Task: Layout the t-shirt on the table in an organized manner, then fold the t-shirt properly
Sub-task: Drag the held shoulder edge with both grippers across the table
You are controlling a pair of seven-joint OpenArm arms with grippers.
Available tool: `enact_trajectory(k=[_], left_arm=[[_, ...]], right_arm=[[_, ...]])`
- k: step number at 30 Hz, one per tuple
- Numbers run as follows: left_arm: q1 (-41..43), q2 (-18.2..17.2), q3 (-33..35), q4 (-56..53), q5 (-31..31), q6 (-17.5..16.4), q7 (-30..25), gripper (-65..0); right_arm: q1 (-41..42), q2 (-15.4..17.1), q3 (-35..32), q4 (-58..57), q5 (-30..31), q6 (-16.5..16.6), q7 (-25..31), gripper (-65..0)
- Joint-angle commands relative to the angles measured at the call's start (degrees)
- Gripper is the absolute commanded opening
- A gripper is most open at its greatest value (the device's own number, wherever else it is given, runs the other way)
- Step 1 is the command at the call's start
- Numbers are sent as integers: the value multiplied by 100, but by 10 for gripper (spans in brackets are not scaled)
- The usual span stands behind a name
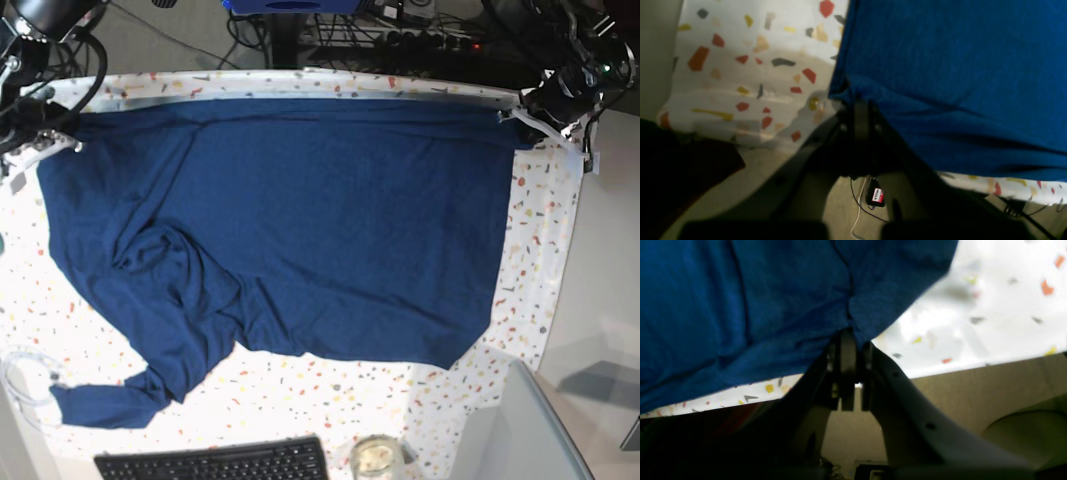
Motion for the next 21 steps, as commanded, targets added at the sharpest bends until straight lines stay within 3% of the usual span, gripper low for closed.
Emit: enact_trajectory(k=[1,6,9,13,21], left_arm=[[-51,-67,-15,76,-44,-1,-88,-650],[-183,-67,-15,76,-44,-1,-88,-650],[-236,-67,-15,76,-44,8,-88,-650],[-341,-76,-15,67,-44,8,-88,-650],[-640,-102,249,-56,-35,16,-88,-650]], right_arm=[[84,87,-4,27,10,-23,27,-648],[303,96,-21,-245,1,-23,27,-648],[365,158,-355,-280,1,-31,62,-648],[488,166,-540,-289,10,-445,133,-648],[778,281,-566,-729,1,-480,353,-648]])
